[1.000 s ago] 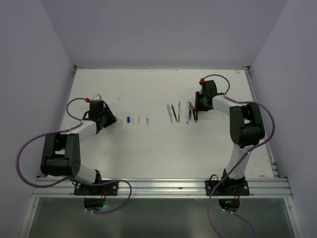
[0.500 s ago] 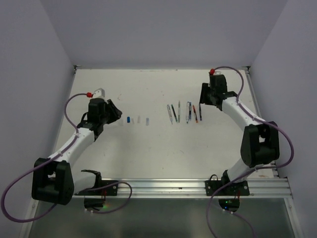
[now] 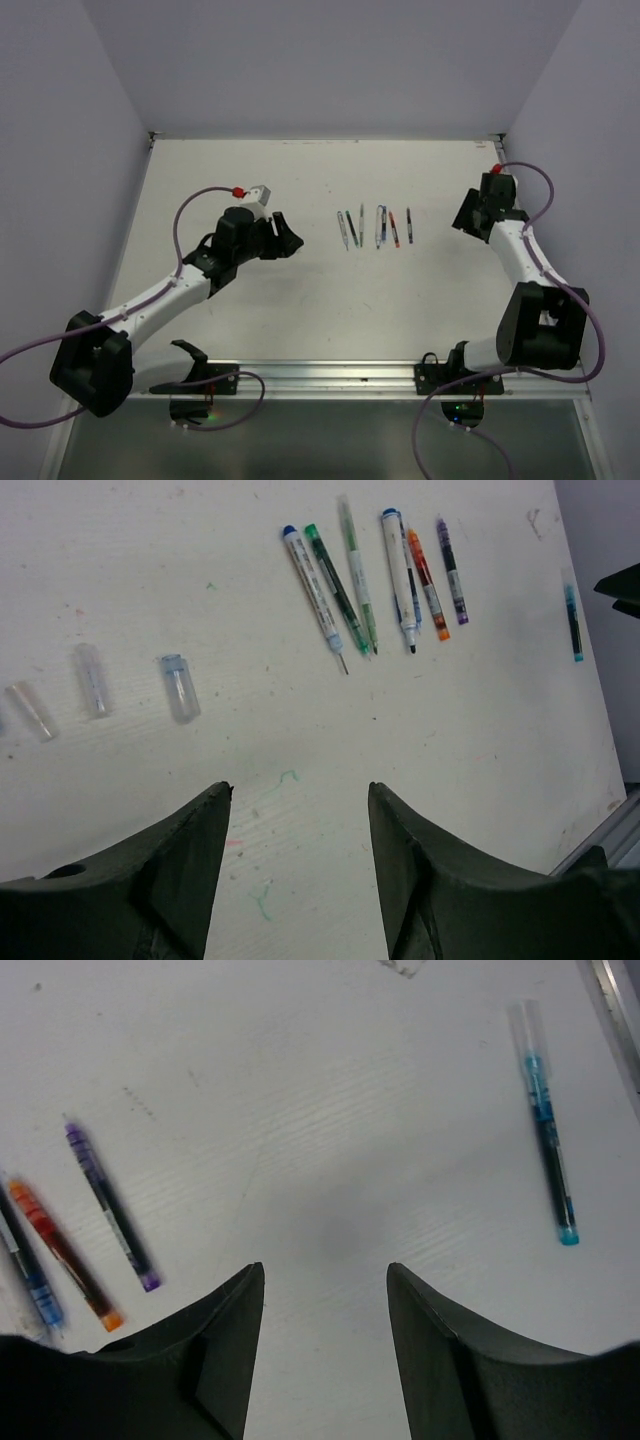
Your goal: Open the pen caps
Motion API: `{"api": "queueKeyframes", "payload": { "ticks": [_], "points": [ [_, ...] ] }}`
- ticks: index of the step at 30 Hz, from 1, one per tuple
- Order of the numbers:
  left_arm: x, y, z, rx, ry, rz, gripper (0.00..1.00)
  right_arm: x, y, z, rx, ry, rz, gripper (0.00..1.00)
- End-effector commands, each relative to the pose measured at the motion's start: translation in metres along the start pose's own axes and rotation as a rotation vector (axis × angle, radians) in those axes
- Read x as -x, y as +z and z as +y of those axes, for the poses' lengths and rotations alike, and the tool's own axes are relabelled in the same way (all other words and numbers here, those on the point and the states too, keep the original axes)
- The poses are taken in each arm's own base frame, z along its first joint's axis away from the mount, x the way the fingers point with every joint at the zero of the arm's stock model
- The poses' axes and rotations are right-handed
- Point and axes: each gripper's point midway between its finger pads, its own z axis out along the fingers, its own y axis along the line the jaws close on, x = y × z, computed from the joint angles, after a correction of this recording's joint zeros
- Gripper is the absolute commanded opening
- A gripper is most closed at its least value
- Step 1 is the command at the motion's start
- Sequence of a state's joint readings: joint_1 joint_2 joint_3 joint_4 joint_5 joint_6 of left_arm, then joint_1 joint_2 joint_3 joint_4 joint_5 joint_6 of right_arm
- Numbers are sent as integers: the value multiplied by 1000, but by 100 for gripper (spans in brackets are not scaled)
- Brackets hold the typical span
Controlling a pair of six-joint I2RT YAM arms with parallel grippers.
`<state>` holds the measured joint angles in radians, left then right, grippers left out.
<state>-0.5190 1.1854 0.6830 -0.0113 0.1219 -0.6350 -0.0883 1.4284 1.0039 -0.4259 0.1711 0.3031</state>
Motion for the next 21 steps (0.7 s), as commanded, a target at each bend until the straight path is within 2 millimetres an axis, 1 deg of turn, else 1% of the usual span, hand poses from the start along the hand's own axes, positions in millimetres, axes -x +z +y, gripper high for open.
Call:
{"api": "queueKeyframes", "payload": {
  "ticks": [1, 2, 4, 5, 6, 7, 8, 10, 11, 17, 19, 21],
  "points": [
    [22, 1, -33, -118, 38, -48, 61, 2, -5, -29, -57, 69, -27, 56],
    [25, 1, -37, -132, 47, -48, 62, 1, -3, -34, -67, 78, -25, 57],
    [25, 4, -39, -140, 50, -35, 63, -4, 3, -46, -105, 94, -6, 58],
    [26, 4, -44, -158, 53, -32, 63, -7, 7, -56, -133, 109, 4, 59],
    [26, 6, -44, -160, 55, -24, 64, -11, 13, -63, -158, 113, 25, 59],
    [27, 7, -47, -171, 58, -21, 65, -12, 15, -71, -177, 128, 31, 60],
    [28, 7, -50, -181, 67, -18, 66, -13, 18, -74, -187, 132, 37, 61],
    [27, 10, -50, -174, 73, -5, 66, -15, 21, -80, -206, 137, 47, 62],
    [28, 10, -50, -172, 81, -5, 67, -14, 22, -81, -209, 135, 38, 65],
    [20, 16, -46, -160, 80, 30, 67, -6, 17, -97, -273, 135, 2, 68],
    [17, 16, -46, -162, 76, 41, 67, -5, 19, -103, -282, 147, 1, 68],
    [18, 15, -47, -168, 75, 41, 67, -9, 25, -106, -283, 151, 17, 68]
  ]
}}
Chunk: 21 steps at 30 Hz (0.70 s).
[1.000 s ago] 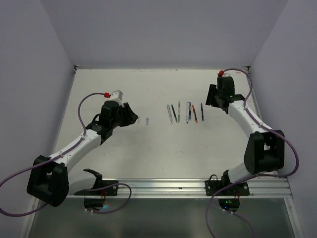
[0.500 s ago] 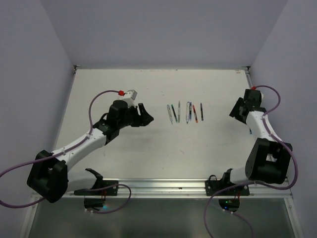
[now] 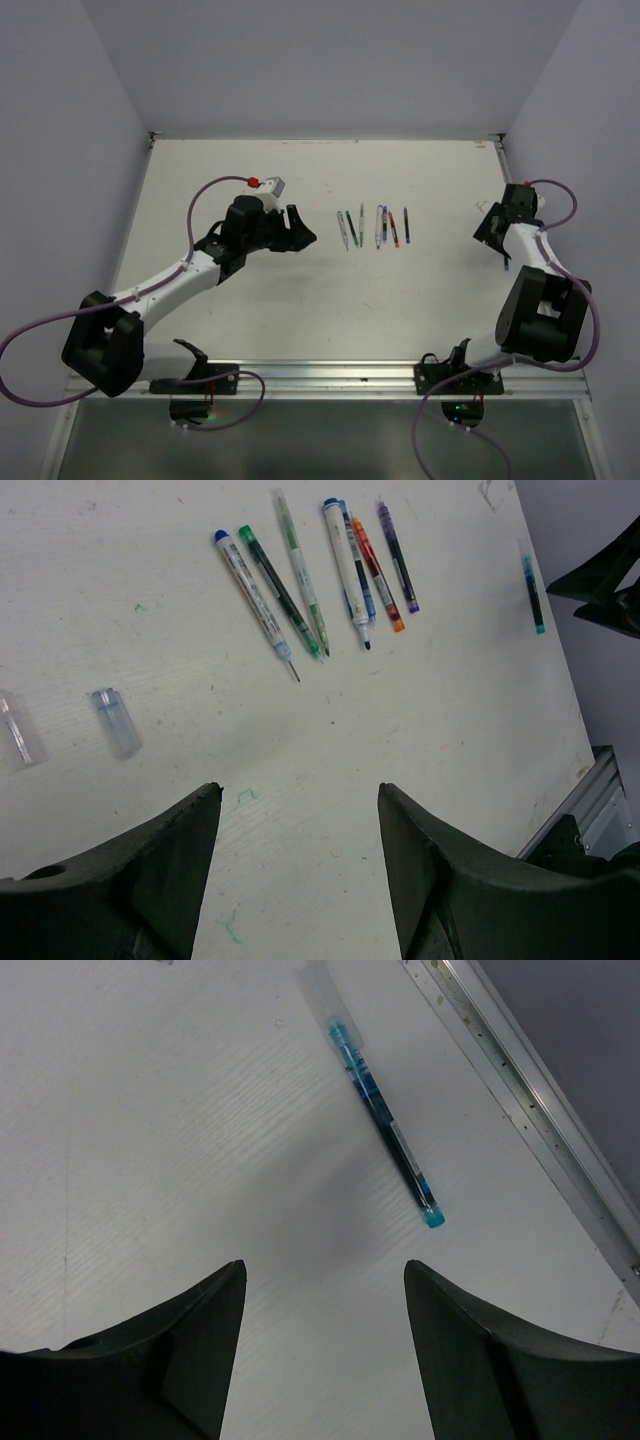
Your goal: Open the pen caps
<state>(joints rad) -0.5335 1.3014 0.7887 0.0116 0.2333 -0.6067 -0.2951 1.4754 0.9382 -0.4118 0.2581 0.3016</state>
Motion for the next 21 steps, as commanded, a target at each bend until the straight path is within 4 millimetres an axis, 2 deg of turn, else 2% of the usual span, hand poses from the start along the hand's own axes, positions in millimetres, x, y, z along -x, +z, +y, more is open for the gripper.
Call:
{"api": "queueKeyframes", "payload": {
  "ticks": [1, 6, 12, 21],
  "points": [
    [11, -2, -18, -55, 42, -13, 67, 14, 8, -12, -42, 25, -42, 68],
    [10, -5, -13, -24, 63, 4, 67, 17, 14, -18, -57, 37, -36, 68],
    [8, -5, -18, -58, 63, 19, 67, 24, 26, -25, -74, 60, -20, 68],
    [8, -2, -24, -90, 82, 27, 67, 26, 39, -22, -80, 54, 3, 68]
  ]
}}
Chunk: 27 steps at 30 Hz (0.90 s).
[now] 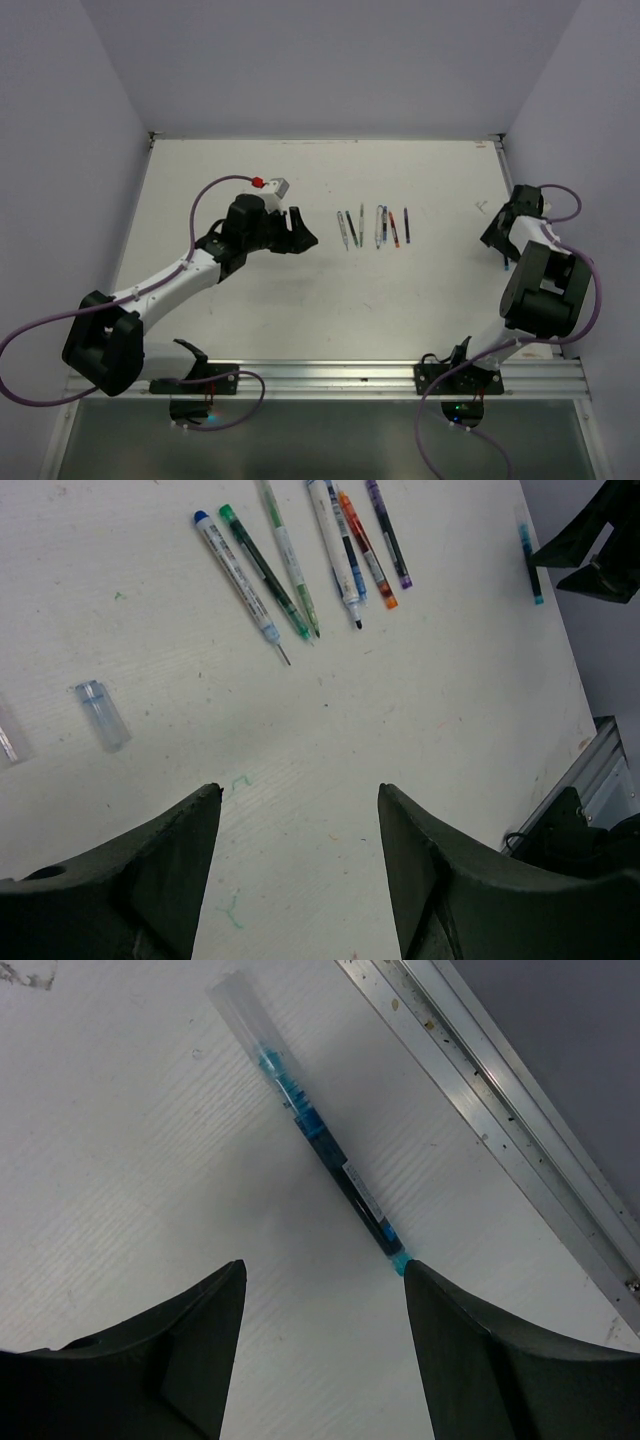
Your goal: Open the pen caps
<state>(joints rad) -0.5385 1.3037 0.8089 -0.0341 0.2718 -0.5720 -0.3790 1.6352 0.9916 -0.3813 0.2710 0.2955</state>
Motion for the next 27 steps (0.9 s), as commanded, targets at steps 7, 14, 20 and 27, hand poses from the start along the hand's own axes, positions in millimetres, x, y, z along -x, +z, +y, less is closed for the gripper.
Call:
{"api": "queueKeyframes", "payload": {
  "ticks": [7, 14, 20, 27],
  "points": [
    [18, 3, -19, -72, 62, -17, 67, 25, 7, 5, 14, 10, -42, 68],
    [18, 3, -19, -71, 71, -10, 67, 21, 17, 7, 41, 12, -14, 68],
    [18, 3, -19, -69, 72, -10, 67, 17, 25, 9, 52, 15, 8, 69],
    [18, 1, -19, -61, 71, -8, 67, 12, 29, 10, 69, 25, 28, 69]
  ]
}}
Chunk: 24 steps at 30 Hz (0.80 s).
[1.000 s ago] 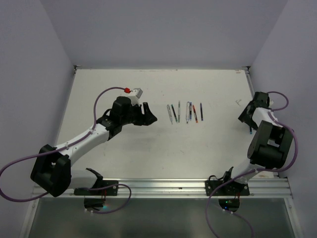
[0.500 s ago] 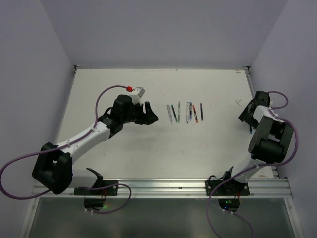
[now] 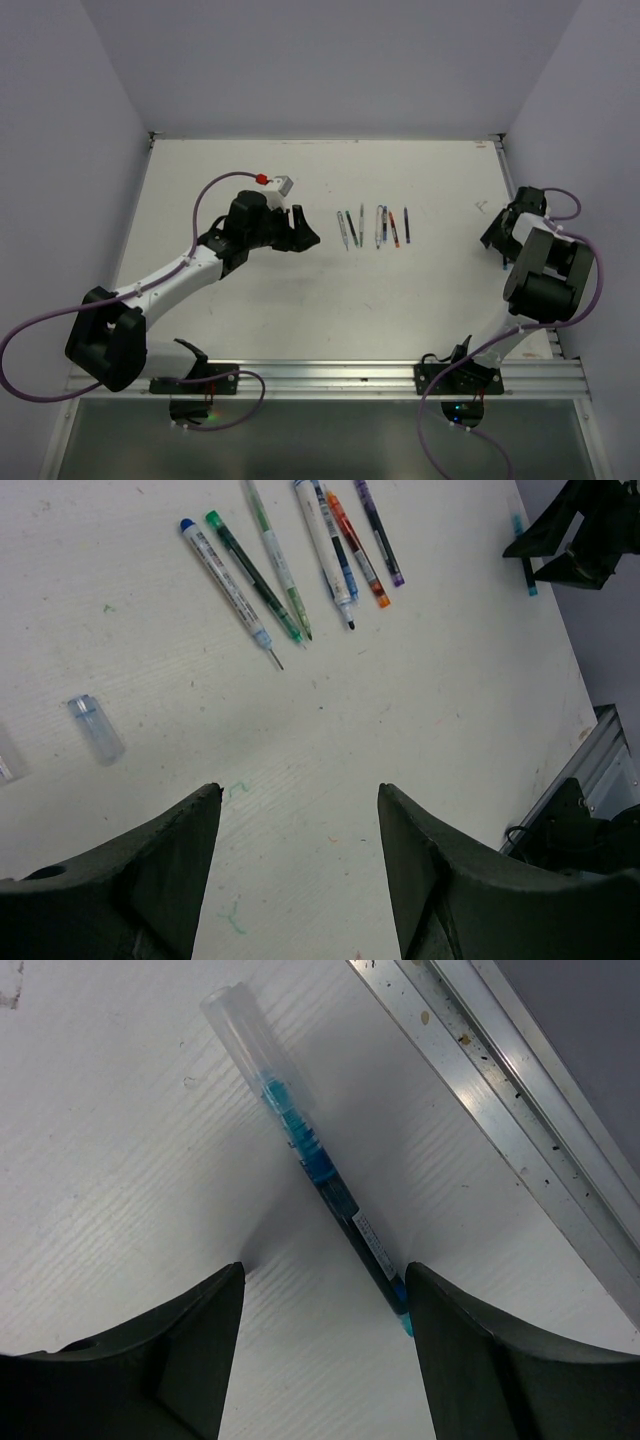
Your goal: Open the pen caps
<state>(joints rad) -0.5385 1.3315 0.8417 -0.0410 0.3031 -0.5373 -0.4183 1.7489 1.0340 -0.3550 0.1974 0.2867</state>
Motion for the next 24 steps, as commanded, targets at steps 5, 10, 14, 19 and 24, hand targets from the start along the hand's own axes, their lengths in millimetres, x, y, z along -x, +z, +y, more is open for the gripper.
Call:
{"api": "queueKeyframes", "payload": {
  "ticks": [5, 10, 14, 19, 24],
  "points": [
    [14, -6, -12, -26, 36, -27, 67, 7, 9, 9, 43, 7, 4, 69],
    [13, -10, -10, -14, 36, -37, 67, 4, 10, 8, 42, 7, 13, 66],
    [13, -13, -11, -15, 39, -39, 67, -1, 11, 6, 29, 7, 27, 60],
    [12, -14, -9, -6, 41, -48, 67, -6, 14, 2, 9, 7, 51, 47],
    [13, -14, -8, -5, 41, -50, 66, -11, 17, -2, -18, 3, 70, 33]
  ]
}}
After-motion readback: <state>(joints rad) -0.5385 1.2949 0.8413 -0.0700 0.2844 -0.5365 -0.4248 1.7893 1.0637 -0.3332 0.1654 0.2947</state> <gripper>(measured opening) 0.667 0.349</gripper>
